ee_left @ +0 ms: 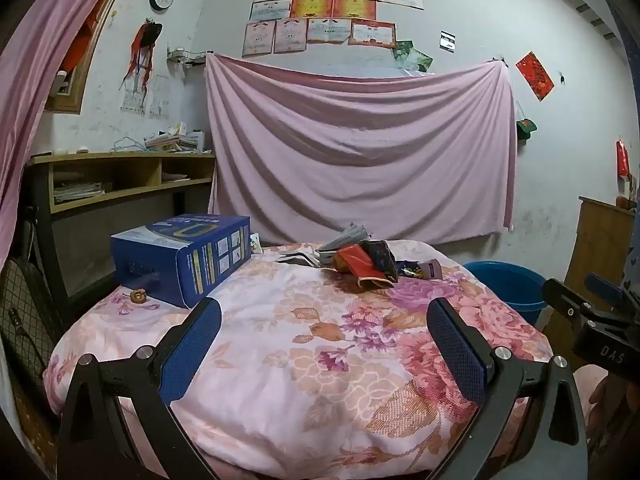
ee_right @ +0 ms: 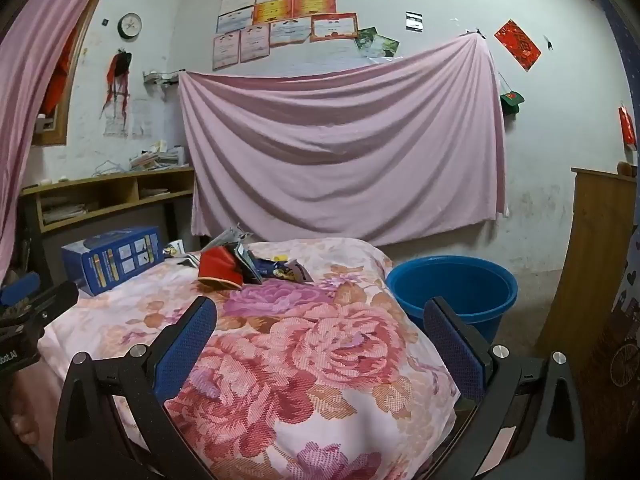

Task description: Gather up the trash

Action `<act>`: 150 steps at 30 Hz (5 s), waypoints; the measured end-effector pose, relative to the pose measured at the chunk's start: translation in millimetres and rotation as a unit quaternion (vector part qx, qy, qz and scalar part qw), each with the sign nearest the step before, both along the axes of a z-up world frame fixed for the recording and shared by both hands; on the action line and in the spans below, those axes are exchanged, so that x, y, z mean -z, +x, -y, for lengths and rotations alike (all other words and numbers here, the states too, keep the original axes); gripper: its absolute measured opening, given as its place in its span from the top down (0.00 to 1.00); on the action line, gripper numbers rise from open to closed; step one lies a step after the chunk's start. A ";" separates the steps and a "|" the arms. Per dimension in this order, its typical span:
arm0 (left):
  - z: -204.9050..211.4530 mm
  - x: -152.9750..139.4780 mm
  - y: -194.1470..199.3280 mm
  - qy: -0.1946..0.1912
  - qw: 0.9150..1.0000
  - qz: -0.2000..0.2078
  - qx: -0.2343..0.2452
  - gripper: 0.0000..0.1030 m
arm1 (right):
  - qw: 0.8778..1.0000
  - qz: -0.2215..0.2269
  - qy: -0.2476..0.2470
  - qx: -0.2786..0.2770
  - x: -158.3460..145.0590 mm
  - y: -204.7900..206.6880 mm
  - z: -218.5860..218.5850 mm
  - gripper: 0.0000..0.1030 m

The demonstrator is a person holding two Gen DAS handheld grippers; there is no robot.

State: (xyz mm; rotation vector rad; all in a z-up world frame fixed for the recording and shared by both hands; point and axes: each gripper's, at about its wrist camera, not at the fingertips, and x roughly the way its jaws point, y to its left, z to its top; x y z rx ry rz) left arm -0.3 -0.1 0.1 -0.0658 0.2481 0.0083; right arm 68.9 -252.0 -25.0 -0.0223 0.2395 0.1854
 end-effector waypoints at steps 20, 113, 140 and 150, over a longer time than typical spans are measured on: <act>0.1 0.3 0.9 -0.001 1.000 -0.004 0.001 0.02 | 1.000 -0.001 0.004 0.000 0.3 0.1 -0.1 0.00; -0.8 2.0 1.2 -0.005 1.000 -0.005 -0.003 0.02 | 1.000 -0.008 0.002 0.001 2.2 0.8 3.4 0.00; 5.3 -37.0 81.6 -0.005 1.000 0.003 0.010 0.02 | 0.998 -0.019 -0.001 0.054 -38.0 70.8 24.3 0.00; 0.7 -27.4 157.3 -0.007 0.999 -0.047 0.018 0.02 | 0.999 0.006 -0.034 -0.009 -52.2 139.0 23.2 0.00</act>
